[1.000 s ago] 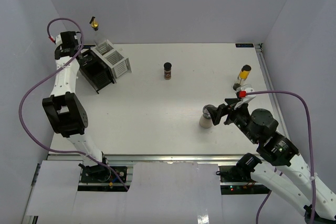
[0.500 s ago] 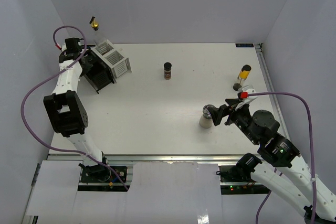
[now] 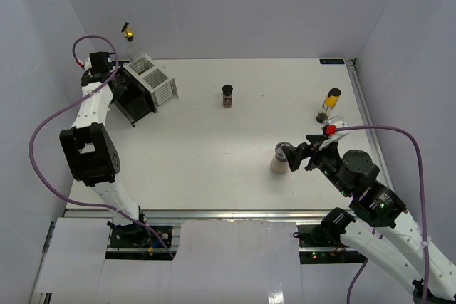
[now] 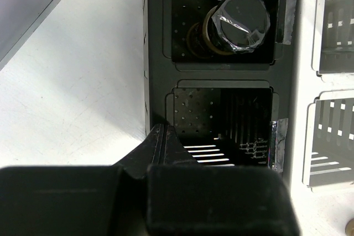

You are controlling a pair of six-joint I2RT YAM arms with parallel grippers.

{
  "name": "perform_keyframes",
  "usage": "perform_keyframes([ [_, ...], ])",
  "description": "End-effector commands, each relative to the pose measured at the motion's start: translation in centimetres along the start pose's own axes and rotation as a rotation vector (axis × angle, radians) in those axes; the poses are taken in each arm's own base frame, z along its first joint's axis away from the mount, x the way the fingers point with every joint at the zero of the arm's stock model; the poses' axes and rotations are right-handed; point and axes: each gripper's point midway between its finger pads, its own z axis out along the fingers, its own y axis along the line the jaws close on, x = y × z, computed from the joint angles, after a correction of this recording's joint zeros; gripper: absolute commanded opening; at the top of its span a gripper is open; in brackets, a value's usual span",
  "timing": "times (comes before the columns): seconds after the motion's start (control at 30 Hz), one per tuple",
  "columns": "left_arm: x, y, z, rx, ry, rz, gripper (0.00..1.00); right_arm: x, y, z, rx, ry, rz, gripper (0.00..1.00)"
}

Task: Organize the condiment bottles

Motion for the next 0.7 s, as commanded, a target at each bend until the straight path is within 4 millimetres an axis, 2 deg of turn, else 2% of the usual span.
perform_keyframes([
  [0.0, 1.5, -1.2, -0.9, 0.043, 0.034, -0.001, 0.00, -1.0, 0.3, -0.1, -0.012, -0.041, 0.008, 0.91],
  [0.17, 1.5, -1.2, -1.1, 0.046, 0.034, -0.002, 0.00, -1.0, 0.3, -0.1, -0.015, -0.043, 0.009, 0.91],
  [0.47, 1.7, -2.8, -1.5, 0.093, 0.044, 0.006, 0.00, -1.0, 0.2, -0.1, -0.009, -0.042, 0.009, 0.91],
  [0.6, 1.2, -3.0, -2.7, 0.111, 0.040, 0.024, 0.00, -1.0, 0.2, -0.1, -0.008, -0.039, 0.006, 0.91],
  [0.63, 1.0, -3.2, -3.0, 0.125, 0.040, 0.031, 0.01, -1.0, 0.2, -0.1, -0.006, -0.037, 0.006, 0.91],
  [0.67, 0.7, -3.5, -3.7, 0.145, 0.034, 0.036, 0.08, -0.9, 0.2, -0.1, -0.006, -0.035, 0.006, 0.91],
])
